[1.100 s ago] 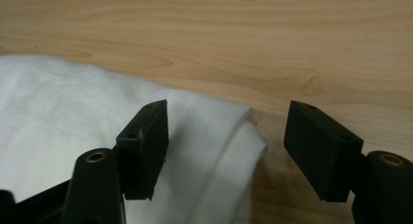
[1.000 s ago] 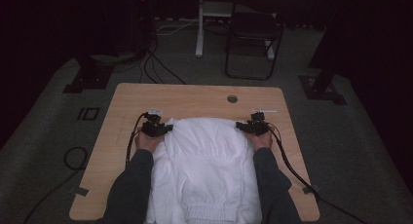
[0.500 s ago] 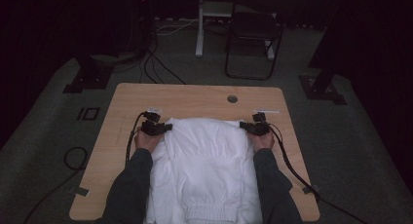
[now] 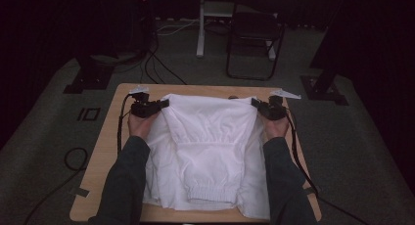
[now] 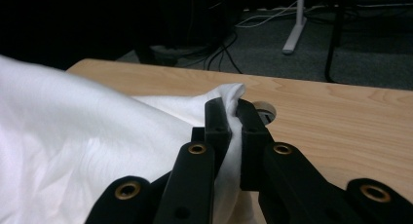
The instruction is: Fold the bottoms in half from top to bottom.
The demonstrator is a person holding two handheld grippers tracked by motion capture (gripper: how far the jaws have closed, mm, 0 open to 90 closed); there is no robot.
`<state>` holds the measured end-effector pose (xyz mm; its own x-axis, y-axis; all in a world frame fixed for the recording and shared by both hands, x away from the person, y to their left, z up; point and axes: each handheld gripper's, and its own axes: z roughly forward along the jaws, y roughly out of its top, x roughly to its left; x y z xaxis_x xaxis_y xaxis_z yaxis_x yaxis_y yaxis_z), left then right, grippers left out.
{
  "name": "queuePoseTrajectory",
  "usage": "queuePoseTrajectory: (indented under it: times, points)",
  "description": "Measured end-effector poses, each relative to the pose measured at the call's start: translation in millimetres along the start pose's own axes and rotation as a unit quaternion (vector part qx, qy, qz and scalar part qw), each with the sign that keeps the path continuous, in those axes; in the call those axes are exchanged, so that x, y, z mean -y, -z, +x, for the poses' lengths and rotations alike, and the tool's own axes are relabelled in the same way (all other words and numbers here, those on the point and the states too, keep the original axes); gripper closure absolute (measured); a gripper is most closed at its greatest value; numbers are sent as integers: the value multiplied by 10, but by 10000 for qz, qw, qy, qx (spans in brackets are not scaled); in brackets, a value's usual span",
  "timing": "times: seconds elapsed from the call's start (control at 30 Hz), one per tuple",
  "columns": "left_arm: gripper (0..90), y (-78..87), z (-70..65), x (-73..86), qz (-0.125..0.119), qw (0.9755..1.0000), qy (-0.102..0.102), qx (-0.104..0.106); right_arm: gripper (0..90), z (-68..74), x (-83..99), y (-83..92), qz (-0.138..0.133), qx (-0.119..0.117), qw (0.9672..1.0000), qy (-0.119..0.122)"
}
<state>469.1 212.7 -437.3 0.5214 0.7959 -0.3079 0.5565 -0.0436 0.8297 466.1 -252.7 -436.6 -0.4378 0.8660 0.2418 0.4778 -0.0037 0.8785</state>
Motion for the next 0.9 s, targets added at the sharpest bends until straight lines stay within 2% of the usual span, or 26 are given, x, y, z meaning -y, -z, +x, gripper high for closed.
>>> queuePoseTrajectory:
  times: [0.07,0.2,0.27,0.37,0.5,0.6,0.7,0.73,0.77,0.83,0.9]
  points:
    - [790,31,-18,22,81,9999,-115,1,859,10,28,22,52,-75,9999,102]
    - [790,162,-64,97,43,9996,-269,109,859,11,125,130,64,-362,9993,105]
    - [790,257,-101,150,30,9991,-365,201,858,42,168,240,15,-534,9984,170]
    - [791,417,-167,240,-18,9981,-531,323,858,125,244,440,-16,-717,9965,438]
    - [791,621,-301,417,-19,9962,-761,434,857,244,390,664,2,-758,9942,765]
    - [790,772,-389,582,-35,9949,-826,578,856,313,528,808,15,-780,9930,884]
    - [791,883,-469,743,47,9938,-894,652,855,387,737,980,70,-797,9920,977]
    - [791,883,-469,743,47,9938,-894,652,855,387,737,980,70,-797,9920,977]
    - [791,946,-534,871,165,9932,-916,694,855,401,790,1013,111,-801,9918,990]
    - [793,992,-603,995,272,9924,-975,696,855,462,1069,1162,288,-801,9917,958]
    - [793,1016,-664,1137,470,9908,-1099,630,855,468,1127,1189,321,-800,9919,934]
